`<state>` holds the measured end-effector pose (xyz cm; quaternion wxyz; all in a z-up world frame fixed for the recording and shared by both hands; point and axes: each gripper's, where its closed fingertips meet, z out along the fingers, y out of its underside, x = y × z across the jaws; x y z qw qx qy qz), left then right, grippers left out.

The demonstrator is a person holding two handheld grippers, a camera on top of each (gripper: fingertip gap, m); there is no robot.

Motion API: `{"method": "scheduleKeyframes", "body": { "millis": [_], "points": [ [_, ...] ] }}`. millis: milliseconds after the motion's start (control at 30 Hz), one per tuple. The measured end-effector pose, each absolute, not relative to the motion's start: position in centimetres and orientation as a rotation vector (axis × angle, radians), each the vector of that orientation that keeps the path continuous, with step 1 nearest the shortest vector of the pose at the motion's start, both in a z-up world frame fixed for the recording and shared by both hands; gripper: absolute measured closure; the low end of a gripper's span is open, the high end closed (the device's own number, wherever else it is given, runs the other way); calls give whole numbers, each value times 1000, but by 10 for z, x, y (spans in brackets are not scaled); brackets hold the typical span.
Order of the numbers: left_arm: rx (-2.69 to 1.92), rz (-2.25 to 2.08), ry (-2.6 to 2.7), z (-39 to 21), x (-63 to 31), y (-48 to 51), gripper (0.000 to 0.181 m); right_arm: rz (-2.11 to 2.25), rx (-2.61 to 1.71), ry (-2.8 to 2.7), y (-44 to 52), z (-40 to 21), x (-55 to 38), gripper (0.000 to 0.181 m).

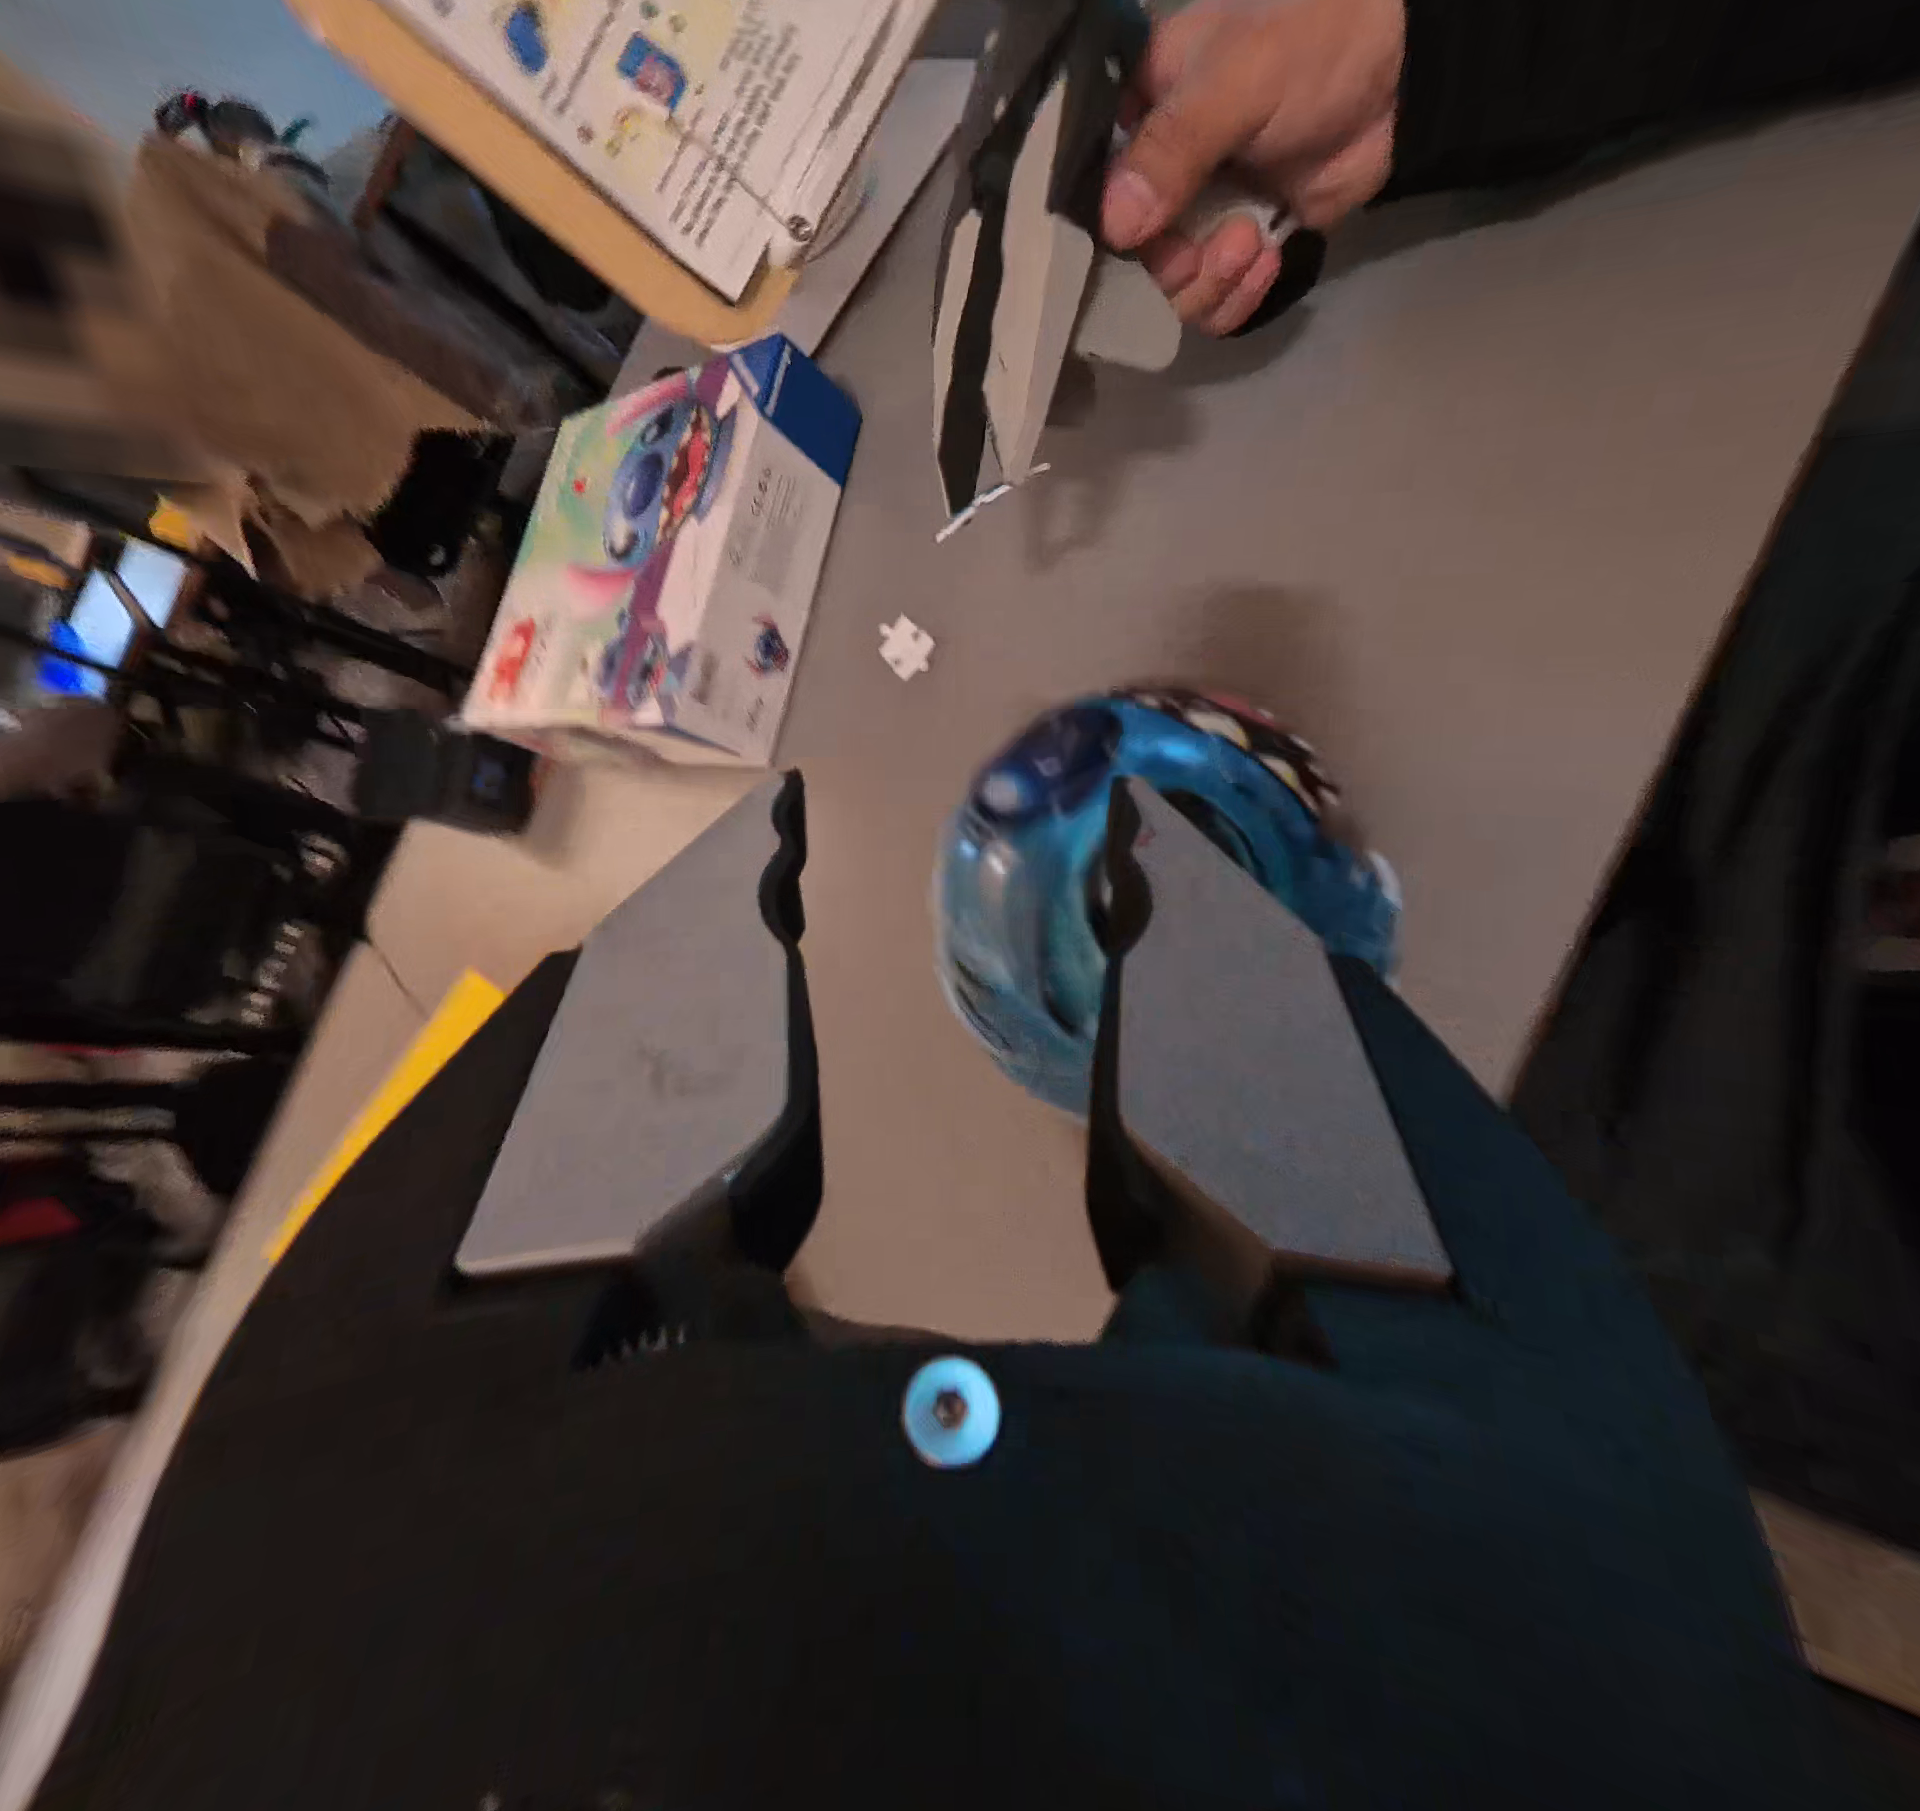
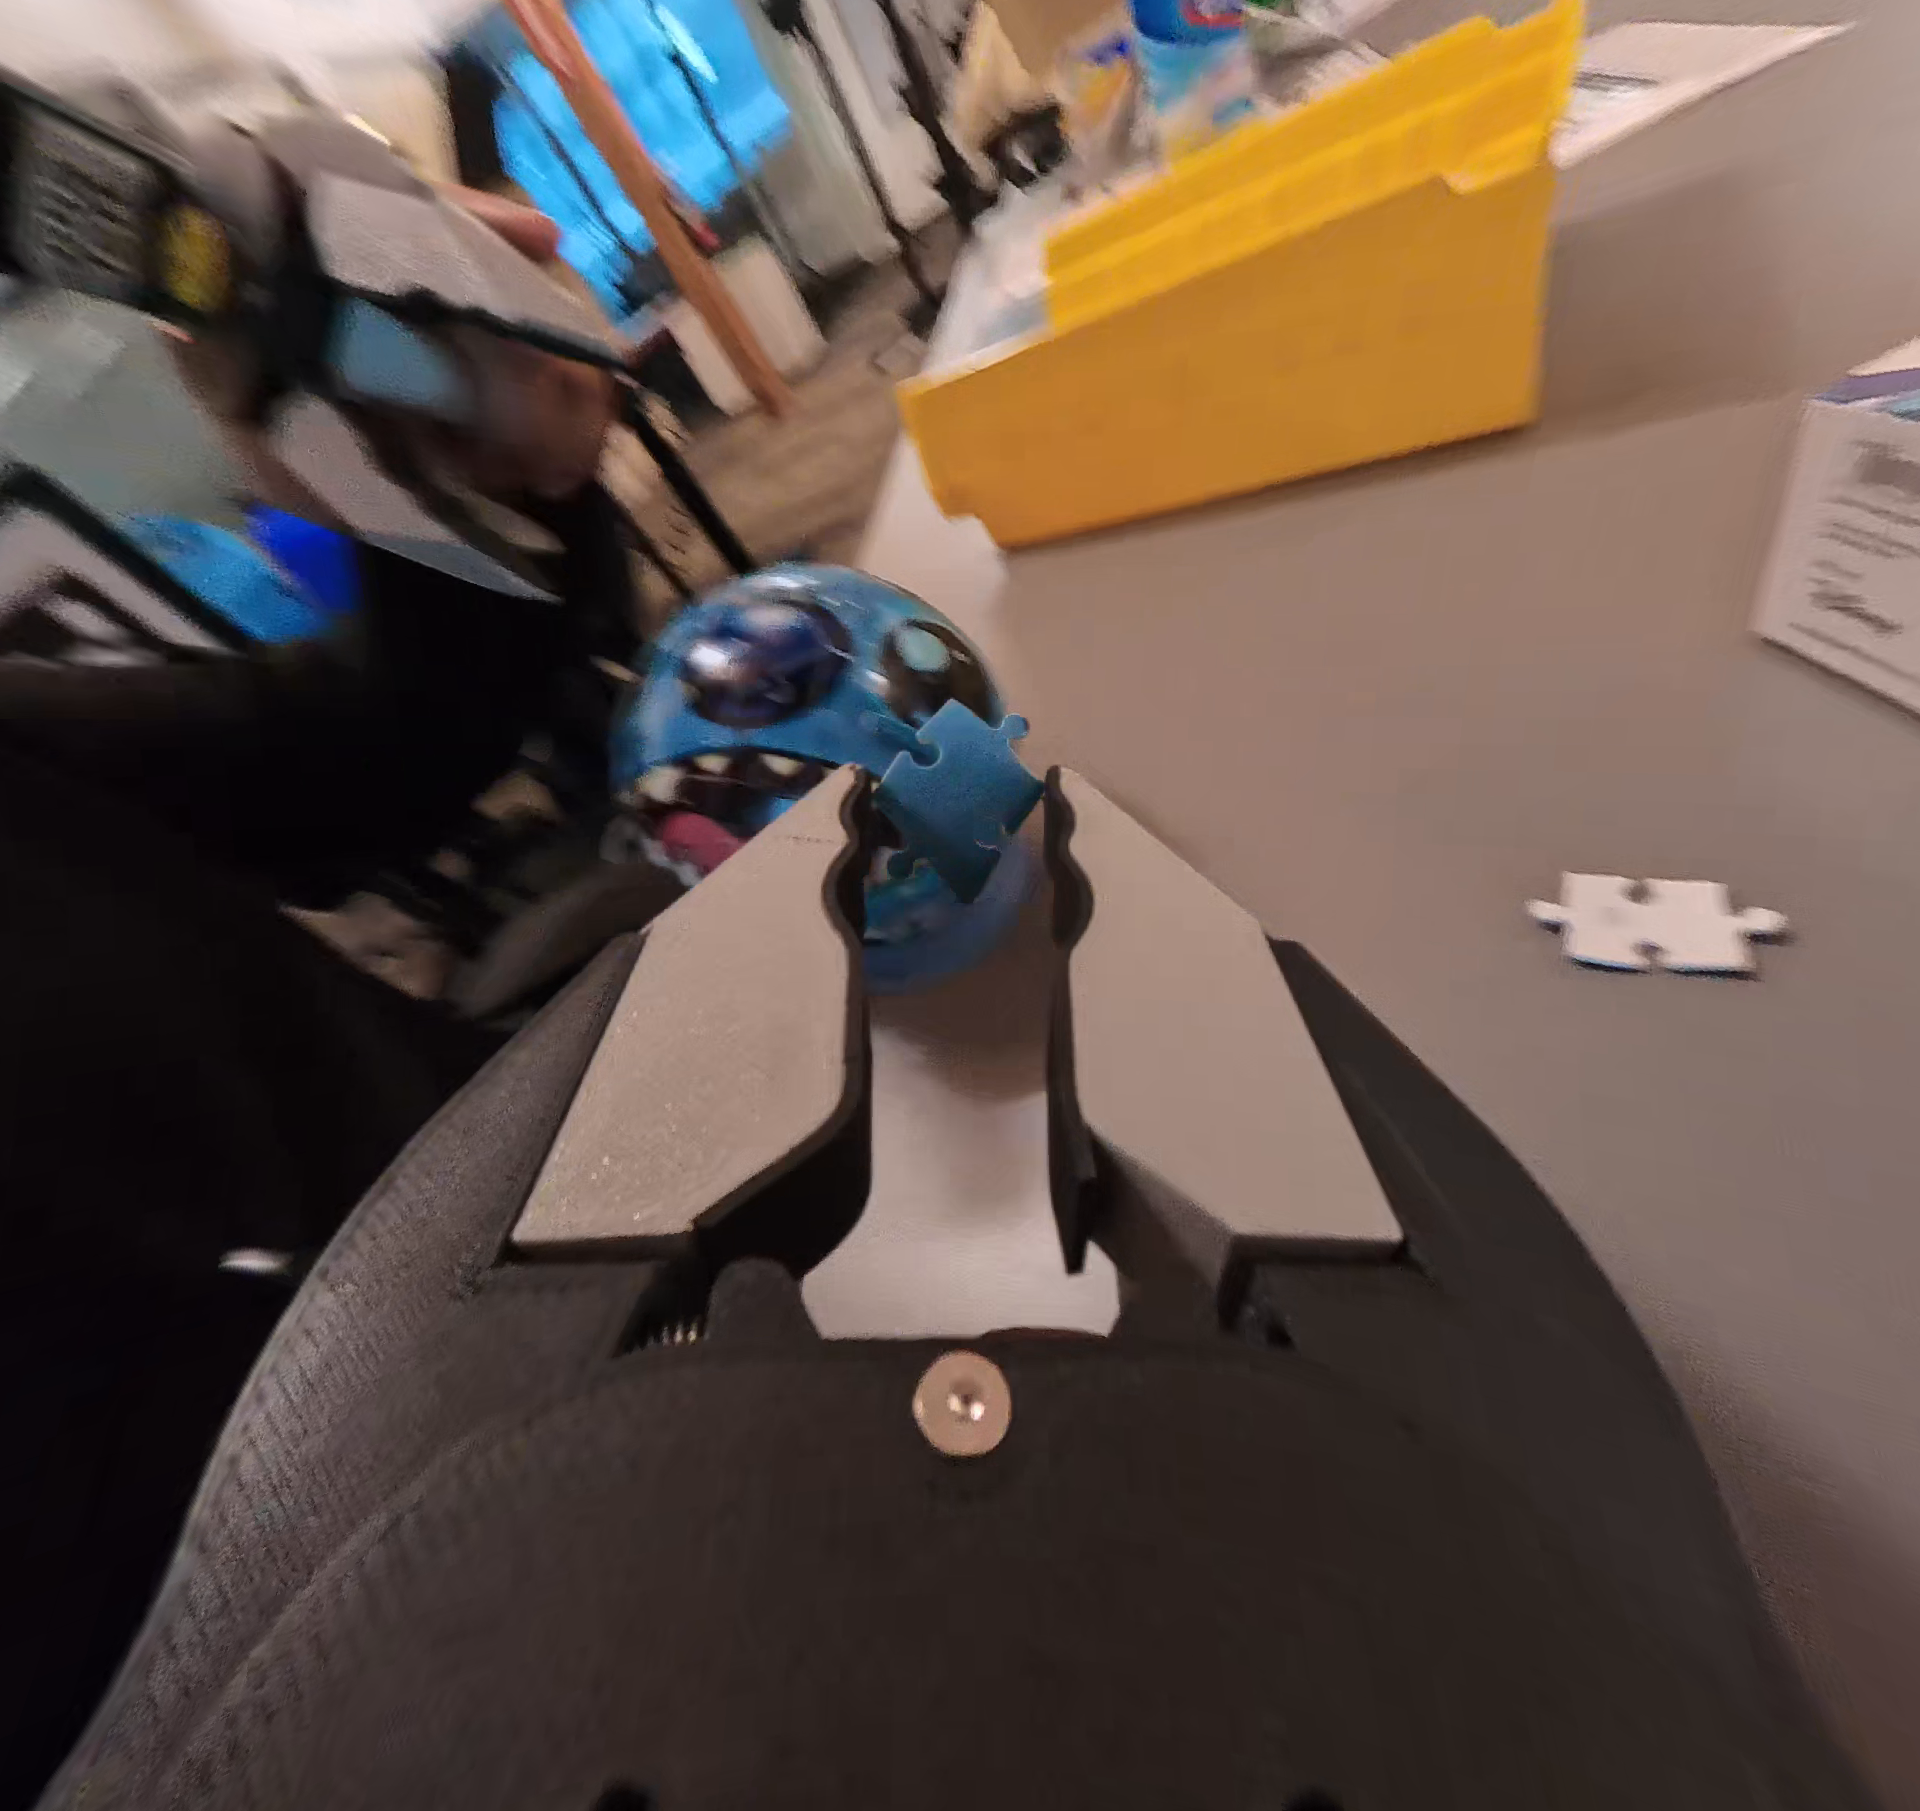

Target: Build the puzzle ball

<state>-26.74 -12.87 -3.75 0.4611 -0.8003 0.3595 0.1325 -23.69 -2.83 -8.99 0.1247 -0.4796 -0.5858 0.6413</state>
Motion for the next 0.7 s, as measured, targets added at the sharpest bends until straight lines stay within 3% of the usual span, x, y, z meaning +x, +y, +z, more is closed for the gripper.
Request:
{"method": "scheduleKeyframes", "body": {
  "millis": [167,333,500,667,700],
  "points": [
    [-2005,426,1249,-53,-237,-57,122,2234,-1315,-1610,-33,-58,-214,151],
    [-1977,337,1398,-61,-211,-20,138,2481,-1275,-1501,-27,-43,-201,151],
    [-1947,227,1402,-58,-197,-4,176,2650,-1280,-1402,-20,-38,-198,151],
    [-2119,-14,1193,-56,-202,2,181,2747,-1347,-1288,-11,-37,-202,150],
    [-2198,-107,1104,-57,-206,1,181,2708,-1354,-1272,-5,-38,-202,158]
  ]
}}
